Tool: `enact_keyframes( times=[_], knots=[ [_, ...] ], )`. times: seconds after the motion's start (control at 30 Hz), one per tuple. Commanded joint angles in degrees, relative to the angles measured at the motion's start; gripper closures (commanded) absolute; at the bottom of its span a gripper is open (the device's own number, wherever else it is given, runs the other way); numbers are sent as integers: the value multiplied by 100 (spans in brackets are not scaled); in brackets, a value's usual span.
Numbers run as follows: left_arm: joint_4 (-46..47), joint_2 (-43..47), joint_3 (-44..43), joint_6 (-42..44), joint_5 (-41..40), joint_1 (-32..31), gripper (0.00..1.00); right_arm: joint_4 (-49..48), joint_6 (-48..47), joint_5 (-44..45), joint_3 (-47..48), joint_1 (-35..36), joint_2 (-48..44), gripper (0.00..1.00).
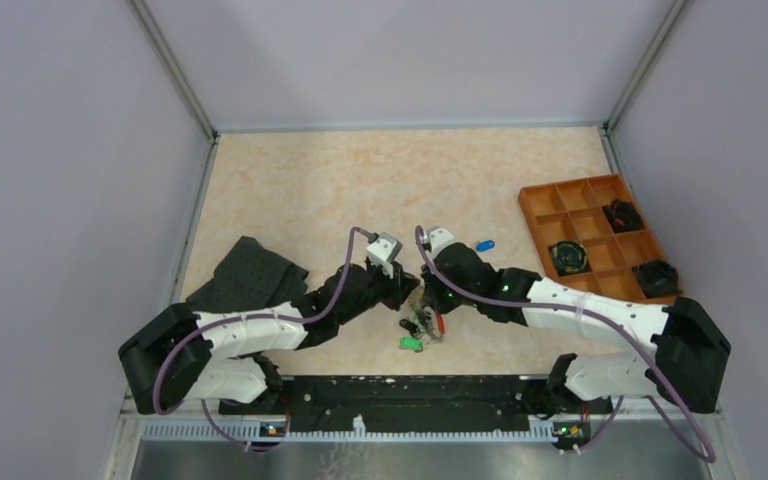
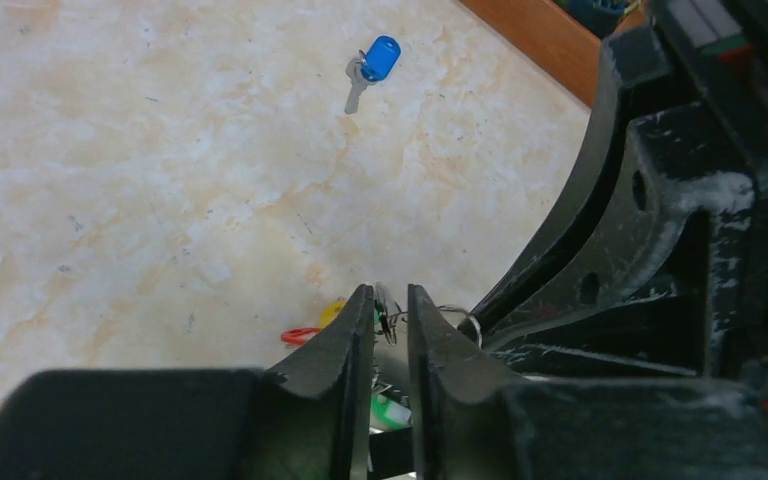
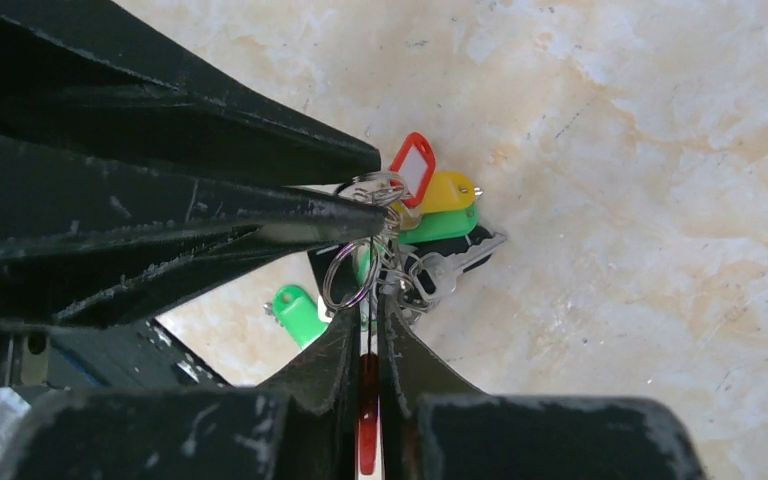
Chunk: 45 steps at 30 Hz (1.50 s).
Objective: Remove the keys from the keyring
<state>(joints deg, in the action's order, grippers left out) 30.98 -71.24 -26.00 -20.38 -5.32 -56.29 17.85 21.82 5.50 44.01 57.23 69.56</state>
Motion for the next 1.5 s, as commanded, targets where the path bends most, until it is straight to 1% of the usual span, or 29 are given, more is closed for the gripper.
enact_keyframes(
  times=[0.0, 0.07, 0.17, 0.23, 0.33, 0.43, 0.53, 0.6, 0.67, 0.8, 0.9, 1.03, 1.13, 1.17, 1.23, 1.37, 1.47],
  knots=[
    [-167, -2, -364, -246, -20, 28, 67, 111, 539, 344, 312, 4, 38, 100],
    [-341, 120, -409, -510, -2, 102, 53, 55, 793, 373, 275, -67, -24, 100],
    [-504, 441, -371, -1051, 206, 347, 39, -131, 1378, 414, 180, -224, -180, 100],
    [-549, 730, -274, -1505, 404, 565, 35, -233, 1769, 434, 162, -384, -298, 100],
    [-668, 1233, -93, -1956, 425, 733, 21, -569, 2456, 562, 75, -593, -521, 100],
    [-767, 1779, 53, -2279, 417, 826, 15, -1014, 3276, 1009, -71, -691, -727, 100],
    [-865, 2284, 144, -2636, 312, 910, 13, -1524, 4465, 1659, -407, -705, -923, 100],
    [-1025, 2570, 156, -2814, 150, 938, 11, -2185, 5314, 1938, -827, -705, -1107, 100],
    [-1089, 2754, 158, -2821, 107, 944, 11, -2981, 5869, 2089, -1226, -709, -1219, 100],
    [-947, 2805, 280, -3010, 222, 944, 11, -3541, 6642, 2246, -1484, -707, -1223, 100],
    [-625, 2770, 542, -3253, 200, 945, 11, -4096, 6966, 2339, -1727, -705, -1251, 100],
    [154, 2602, 974, -3658, 234, 945, 11, -4434, 7409, 2489, -1898, -705, -1122, 100],
    [822, 2291, 1125, -3737, 175, 944, 11, -5409, 7753, 2502, -2161, -690, -801, 100],
    [1179, 2151, 1159, -3722, 165, 945, 11, -5744, 7766, 2525, -2216, -661, -610, 100],
    [1620, 1851, 1146, -3718, 136, 945, 11, -6138, 7778, 2597, -2215, -599, -357, 100],
    [2540, 1284, 1110, -3729, 12, 940, 11, -6363, 7810, 2912, -2048, -342, -26, 100],
    [2964, 869, 1017, -3821, 61, 945, 12, -6360, 7828, 3220, -1879, -158, 132, 100]
  ],
)
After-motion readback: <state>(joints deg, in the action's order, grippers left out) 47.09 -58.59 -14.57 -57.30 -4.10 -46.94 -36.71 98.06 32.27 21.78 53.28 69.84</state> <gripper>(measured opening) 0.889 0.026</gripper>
